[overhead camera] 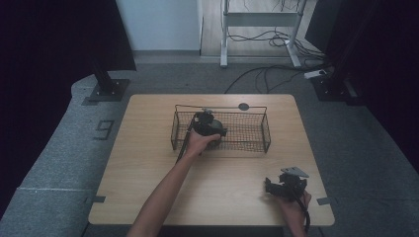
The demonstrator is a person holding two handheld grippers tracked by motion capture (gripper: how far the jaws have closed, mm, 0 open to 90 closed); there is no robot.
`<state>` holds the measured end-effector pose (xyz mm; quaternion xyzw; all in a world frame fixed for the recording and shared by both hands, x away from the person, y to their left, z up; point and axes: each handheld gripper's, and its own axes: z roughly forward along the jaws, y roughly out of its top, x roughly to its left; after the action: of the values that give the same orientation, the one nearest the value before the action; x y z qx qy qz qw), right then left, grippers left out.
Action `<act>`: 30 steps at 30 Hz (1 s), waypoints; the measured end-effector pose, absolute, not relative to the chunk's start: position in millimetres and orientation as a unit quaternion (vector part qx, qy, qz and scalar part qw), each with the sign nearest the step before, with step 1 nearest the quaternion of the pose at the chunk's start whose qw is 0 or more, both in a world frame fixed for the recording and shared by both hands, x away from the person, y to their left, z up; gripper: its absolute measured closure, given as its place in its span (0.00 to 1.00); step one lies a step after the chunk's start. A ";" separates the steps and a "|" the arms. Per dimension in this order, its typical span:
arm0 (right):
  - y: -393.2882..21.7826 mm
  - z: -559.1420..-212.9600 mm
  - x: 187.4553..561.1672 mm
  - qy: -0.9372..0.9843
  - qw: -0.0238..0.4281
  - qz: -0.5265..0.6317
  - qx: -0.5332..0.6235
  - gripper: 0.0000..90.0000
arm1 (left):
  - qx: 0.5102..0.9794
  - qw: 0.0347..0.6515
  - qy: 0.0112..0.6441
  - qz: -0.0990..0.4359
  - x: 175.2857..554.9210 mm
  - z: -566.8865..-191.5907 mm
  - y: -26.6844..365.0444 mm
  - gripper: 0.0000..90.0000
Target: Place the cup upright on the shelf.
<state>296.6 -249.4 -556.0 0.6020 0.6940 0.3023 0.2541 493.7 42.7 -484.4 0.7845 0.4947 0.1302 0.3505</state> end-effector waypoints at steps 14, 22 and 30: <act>-249.6 -556.0 296.1 0.694 0.255 0.303 0.602 0.06 | 0.771 0.395 0.481 0.134 479.3 -452.9 56.0 0.02; -249.5 -556.0 296.1 0.694 0.255 0.303 0.602 0.06 | 0.771 0.408 0.467 0.145 463.7 -435.5 65.3 0.03; -249.4 -556.0 296.1 0.694 0.255 0.303 0.602 0.06 | 0.773 0.429 0.443 0.146 438.1 -423.1 74.0 0.05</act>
<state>296.1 -249.4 -556.0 0.6018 0.6935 0.3027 0.2555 438.1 74.0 -423.1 0.7734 0.4431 0.1463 0.4291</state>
